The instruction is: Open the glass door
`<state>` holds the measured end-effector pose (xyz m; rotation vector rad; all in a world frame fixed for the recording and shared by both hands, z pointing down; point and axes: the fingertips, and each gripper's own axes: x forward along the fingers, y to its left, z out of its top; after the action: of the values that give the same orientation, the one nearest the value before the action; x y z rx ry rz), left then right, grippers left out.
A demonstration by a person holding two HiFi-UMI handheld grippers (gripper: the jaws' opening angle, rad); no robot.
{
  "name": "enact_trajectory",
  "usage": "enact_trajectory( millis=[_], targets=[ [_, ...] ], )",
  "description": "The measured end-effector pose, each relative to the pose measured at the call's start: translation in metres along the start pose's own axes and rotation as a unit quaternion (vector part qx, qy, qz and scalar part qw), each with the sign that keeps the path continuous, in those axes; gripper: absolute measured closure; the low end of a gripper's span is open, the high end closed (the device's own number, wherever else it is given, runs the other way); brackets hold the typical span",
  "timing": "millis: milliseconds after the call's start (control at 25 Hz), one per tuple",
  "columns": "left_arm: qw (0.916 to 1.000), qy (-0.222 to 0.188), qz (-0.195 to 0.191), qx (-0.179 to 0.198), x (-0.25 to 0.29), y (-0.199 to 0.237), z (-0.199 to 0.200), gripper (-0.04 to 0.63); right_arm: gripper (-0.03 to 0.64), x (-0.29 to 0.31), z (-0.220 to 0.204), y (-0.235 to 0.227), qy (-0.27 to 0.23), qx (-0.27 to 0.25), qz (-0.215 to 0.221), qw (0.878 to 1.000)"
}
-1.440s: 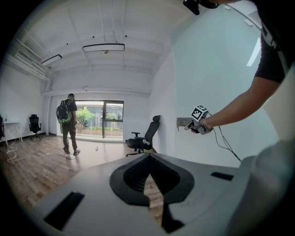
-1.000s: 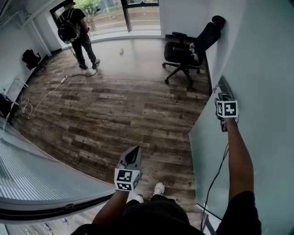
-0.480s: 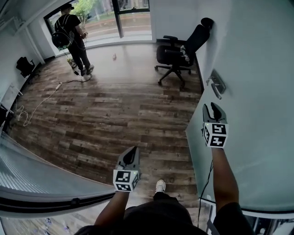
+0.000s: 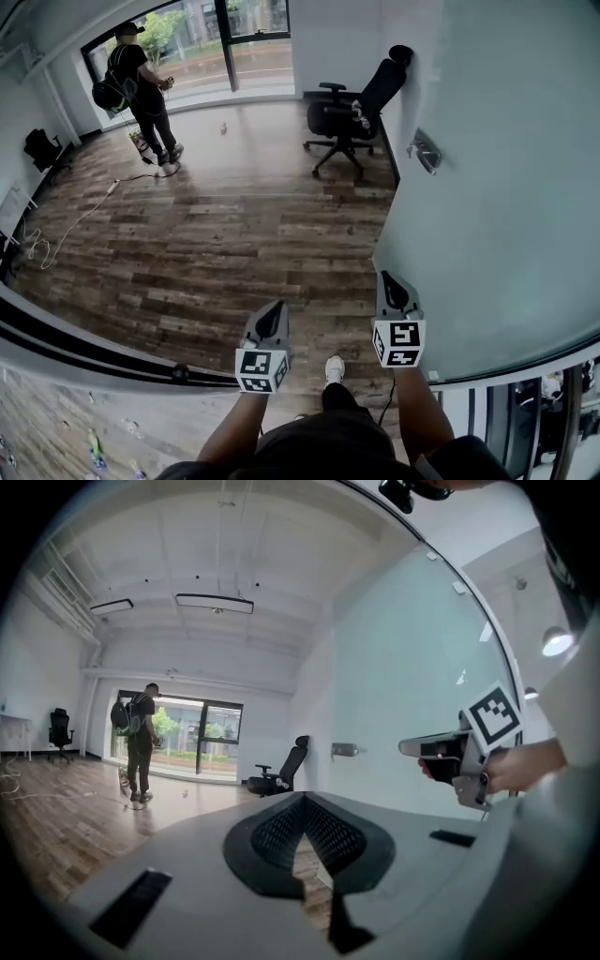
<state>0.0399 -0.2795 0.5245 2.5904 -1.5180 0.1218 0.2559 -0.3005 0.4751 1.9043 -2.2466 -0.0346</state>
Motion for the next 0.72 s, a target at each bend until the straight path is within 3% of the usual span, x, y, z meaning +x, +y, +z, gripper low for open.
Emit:
enact_trajectory(
  millis=[80,200,360,720],
  targets=[
    [1.0,-0.003,-0.003,0.0,-0.028,-0.004,-0.001,0.592,0.601,-0.032,-0.009,0.021,0.003,0.011,-0.003,1.0],
    [0.9998,-0.014,-0.013,-0.005,-0.064,-0.012,0.0,0.592,0.601,-0.069,-0.021,0.056,0.006,-0.016,0.005,1.0],
    [0.999,-0.026,-0.03,0.021,-0.104,-0.029,0.001,0.592,0.601,-0.113,-0.02,0.098,-0.002,-0.028,0.016,0.999],
    [0.9982,-0.037,-0.046,0.012,-0.172,-0.064,0.006,0.592,0.601,-0.2,-0.022,0.134,0.006,-0.001,0.001,1.0]
  ],
)
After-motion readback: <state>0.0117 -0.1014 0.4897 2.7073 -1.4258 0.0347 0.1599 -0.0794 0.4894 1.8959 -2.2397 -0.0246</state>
